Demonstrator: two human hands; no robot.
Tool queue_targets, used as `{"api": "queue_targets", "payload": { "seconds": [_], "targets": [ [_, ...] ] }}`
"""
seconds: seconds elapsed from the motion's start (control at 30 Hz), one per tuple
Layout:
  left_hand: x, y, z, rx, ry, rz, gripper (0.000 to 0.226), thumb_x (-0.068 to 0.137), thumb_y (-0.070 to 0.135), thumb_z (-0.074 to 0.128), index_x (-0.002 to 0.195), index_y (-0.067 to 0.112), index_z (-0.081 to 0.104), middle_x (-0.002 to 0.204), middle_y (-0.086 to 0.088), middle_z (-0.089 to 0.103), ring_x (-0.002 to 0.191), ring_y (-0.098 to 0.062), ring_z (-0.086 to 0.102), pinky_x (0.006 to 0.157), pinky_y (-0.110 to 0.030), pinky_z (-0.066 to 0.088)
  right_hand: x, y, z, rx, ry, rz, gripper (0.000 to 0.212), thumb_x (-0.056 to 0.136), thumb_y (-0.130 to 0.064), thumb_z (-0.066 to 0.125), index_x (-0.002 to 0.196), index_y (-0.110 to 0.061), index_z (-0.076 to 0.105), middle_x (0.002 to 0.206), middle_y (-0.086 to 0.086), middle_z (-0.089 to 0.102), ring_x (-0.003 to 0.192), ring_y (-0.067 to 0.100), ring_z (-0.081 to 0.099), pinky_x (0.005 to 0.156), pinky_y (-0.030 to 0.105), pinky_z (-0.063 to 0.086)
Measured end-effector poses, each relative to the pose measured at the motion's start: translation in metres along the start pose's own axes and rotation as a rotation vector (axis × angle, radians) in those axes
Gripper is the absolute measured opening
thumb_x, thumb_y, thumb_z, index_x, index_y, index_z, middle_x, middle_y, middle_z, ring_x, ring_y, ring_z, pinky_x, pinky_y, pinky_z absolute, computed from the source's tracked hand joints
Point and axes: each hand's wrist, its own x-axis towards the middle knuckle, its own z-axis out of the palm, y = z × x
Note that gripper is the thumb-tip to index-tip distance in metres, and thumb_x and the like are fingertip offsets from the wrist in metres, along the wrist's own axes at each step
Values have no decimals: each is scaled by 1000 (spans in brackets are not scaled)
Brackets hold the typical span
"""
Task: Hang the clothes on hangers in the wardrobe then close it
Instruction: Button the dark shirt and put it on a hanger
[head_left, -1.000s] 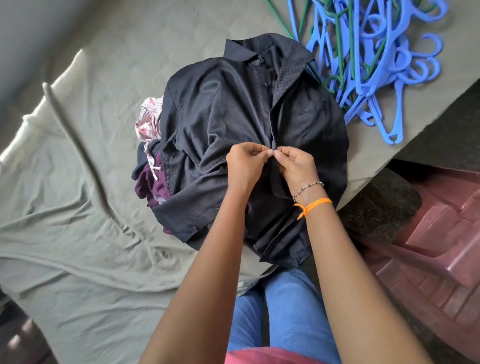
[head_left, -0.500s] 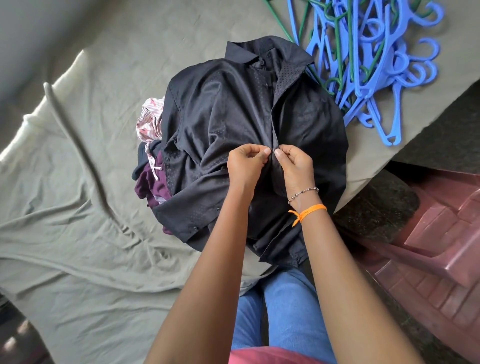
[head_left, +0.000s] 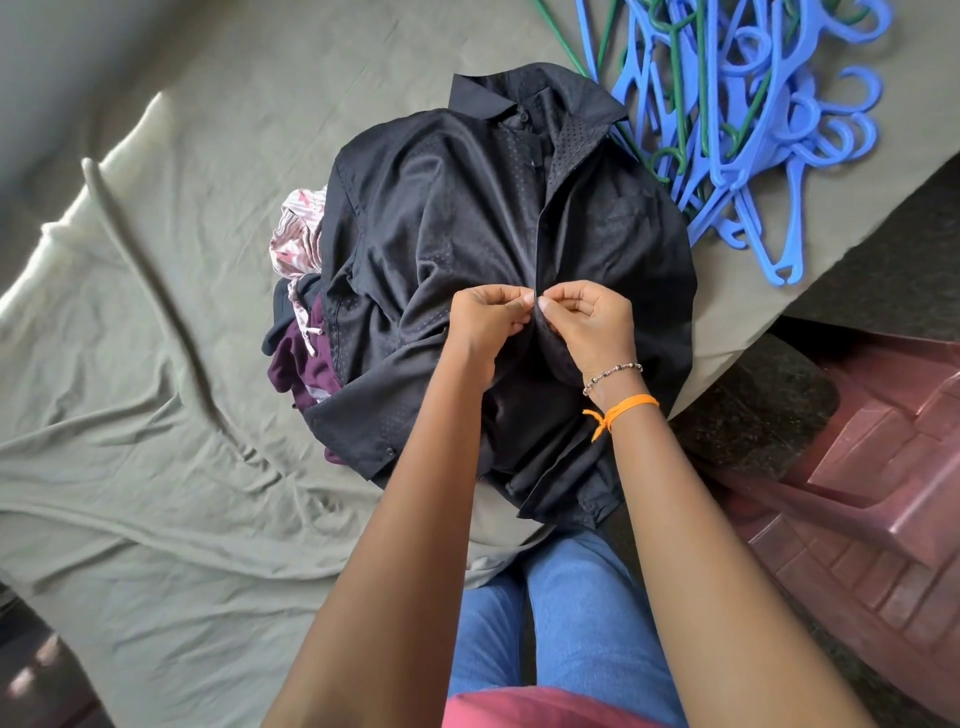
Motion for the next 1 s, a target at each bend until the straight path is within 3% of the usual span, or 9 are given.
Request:
{"api": "queue_targets", "payload": {
  "seconds": [0.17,0.33,0.53,0.6,0.73,0.87,1.0],
  "targets": [
    [-1,4,1,-15,11,-72,23,91,21,62,72,10,66,67,-2,59,64,-7,55,68,-17,49,4,2,5,-122,16,-67,11,75,-3,73,72,-10,65,64,-5,62,57,0,58,63,17,51],
    [-7,8,6,-107,59,-103,13,85,11,68,72,9,67,66,-3,57,57,-5,51,51,-8,45,-2,2,8,-125,71,-117,11,77,-7,74,74,-11,64,63,-8,61,55,-1,57,61,15,51],
    [-6,8,8,-74,90,-120,22,85,12,69,65,12,62,60,0,53,55,-4,49,50,-8,43,-4,5,4,-95,68,-106,11,77,-3,72,76,-11,65,68,-7,63,61,1,61,65,17,53],
    [-3,6,7,-46,91,-120,23,86,15,69,64,12,60,59,2,51,56,-5,48,52,-8,43,-4,5,2,-79,59,-92,11,79,-5,70,75,-14,66,70,-4,65,65,10,64,66,22,55],
    [-2,-1,6,6,69,-65,24,87,15,67,64,11,62,51,8,54,51,-1,48,52,-8,42,-1,4,-4,-4,-63,40,9,85,-1,62,79,-7,65,70,3,63,62,10,61,64,21,54],
    [-6,-7,0,3,7,-2,22,91,18,63,69,14,65,61,5,57,58,-2,50,64,-14,44,4,-4,-12,366,-272,345,16,92,0,52,82,-8,61,74,3,57,65,7,55,65,17,50],
    [-19,-14,0,176,207,137,20,92,10,55,85,17,72,80,5,70,73,-6,63,74,-21,47,5,1,-15,243,-299,376,15,97,-13,48,91,-17,61,86,-1,61,76,10,57,74,22,49]
  ]
}}
